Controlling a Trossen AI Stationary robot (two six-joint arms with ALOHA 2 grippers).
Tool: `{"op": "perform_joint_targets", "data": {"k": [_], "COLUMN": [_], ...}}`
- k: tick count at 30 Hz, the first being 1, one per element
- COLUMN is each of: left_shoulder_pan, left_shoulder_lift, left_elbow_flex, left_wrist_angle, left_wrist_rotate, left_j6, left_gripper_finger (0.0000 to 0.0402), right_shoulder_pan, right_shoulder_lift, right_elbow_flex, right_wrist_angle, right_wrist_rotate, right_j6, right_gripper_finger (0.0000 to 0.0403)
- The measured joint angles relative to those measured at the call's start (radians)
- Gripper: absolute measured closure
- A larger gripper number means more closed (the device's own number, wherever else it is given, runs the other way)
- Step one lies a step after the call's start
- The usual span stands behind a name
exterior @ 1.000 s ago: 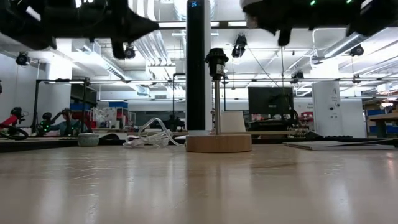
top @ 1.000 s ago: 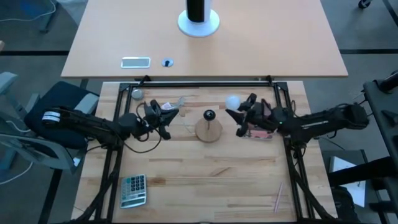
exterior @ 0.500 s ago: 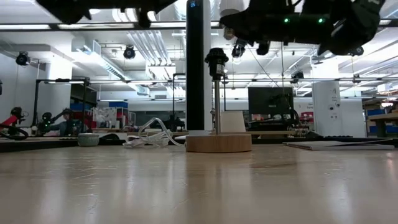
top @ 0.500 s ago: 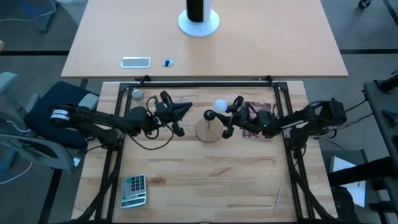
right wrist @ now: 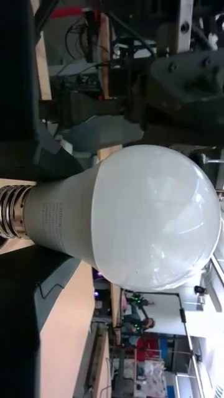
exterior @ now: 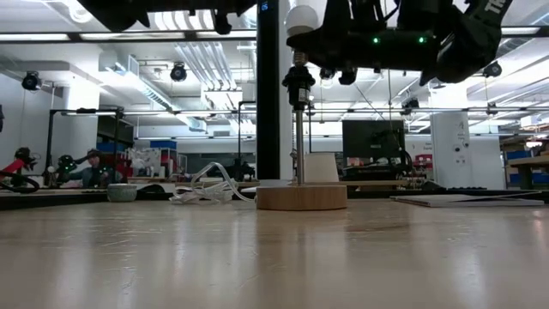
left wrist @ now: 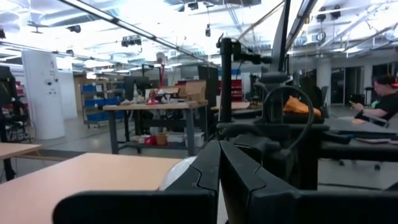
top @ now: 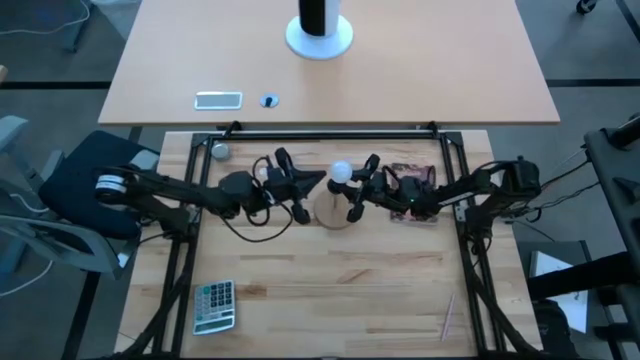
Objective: Screw lightbulb
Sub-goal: Insert the lightbulb into the lamp
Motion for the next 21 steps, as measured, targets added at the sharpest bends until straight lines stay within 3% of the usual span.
{"op": "perform_joint_targets", "data": {"k": [21], "left_shoulder_pan": [0.007], "left_shoulder_lift": [0.055], "left_elbow_flex": [0.032], "left_wrist_angle": [-0.051], "left_wrist_rotate": [-0.049], "left_j6": [0.011], "left_gripper_finger": [0.0401], "right_shoulder_pan": [-0.010], "right_shoulder_lift": [0.012], "right_elbow_flex": [-0.001], "right_wrist_angle": [-0.059], "right_wrist_rotate": [0.026], "right_j6": [-0.007], "right_gripper_finger": [0.0284]}}
